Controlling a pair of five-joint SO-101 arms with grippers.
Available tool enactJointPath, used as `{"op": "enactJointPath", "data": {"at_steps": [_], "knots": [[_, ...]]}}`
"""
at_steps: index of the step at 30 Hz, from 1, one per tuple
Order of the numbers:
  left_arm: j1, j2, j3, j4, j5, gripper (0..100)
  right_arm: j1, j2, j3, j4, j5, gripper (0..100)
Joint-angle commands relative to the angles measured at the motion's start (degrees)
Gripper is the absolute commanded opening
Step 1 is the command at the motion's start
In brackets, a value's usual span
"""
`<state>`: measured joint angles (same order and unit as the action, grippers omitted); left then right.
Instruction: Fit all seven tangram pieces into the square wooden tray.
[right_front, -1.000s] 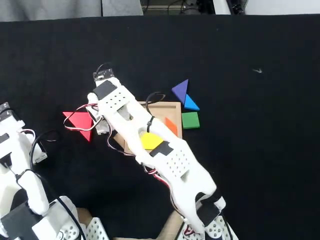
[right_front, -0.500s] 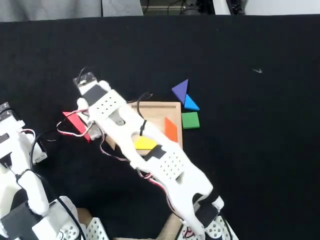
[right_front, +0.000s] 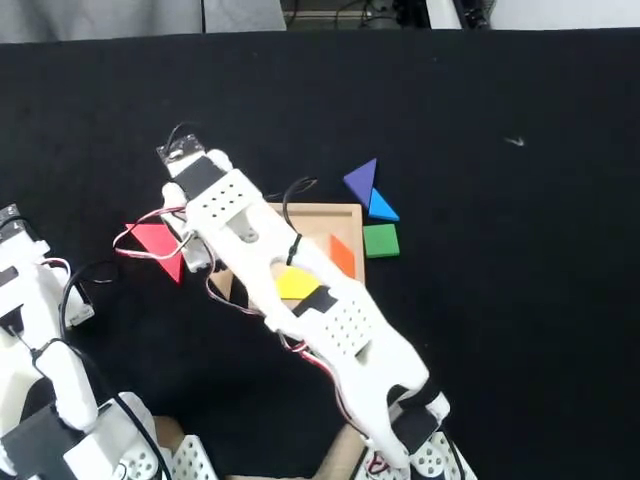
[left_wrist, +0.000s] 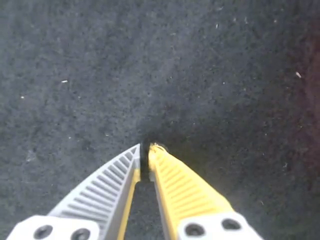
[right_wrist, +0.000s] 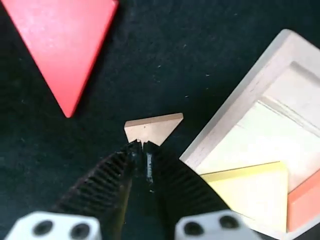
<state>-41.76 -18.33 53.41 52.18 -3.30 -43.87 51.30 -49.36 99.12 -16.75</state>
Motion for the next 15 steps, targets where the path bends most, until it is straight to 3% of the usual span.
{"op": "enactJointPath", "data": {"at_steps": [1,8,15], "knots": [[0.6,-1.8,-0.3,-0.7,0.2,5,-0.5,-0.9,-2.6,2.0,0.7,1.4],[0.6,-1.8,-0.3,-0.7,0.2,5,0.8,-0.7,-0.1,2.0,-2.5,1.9],[0.6,-1.8,-0.3,-0.7,0.2,5,0.1,2.8,0.0,1.7,-7.3,20.4]]}}
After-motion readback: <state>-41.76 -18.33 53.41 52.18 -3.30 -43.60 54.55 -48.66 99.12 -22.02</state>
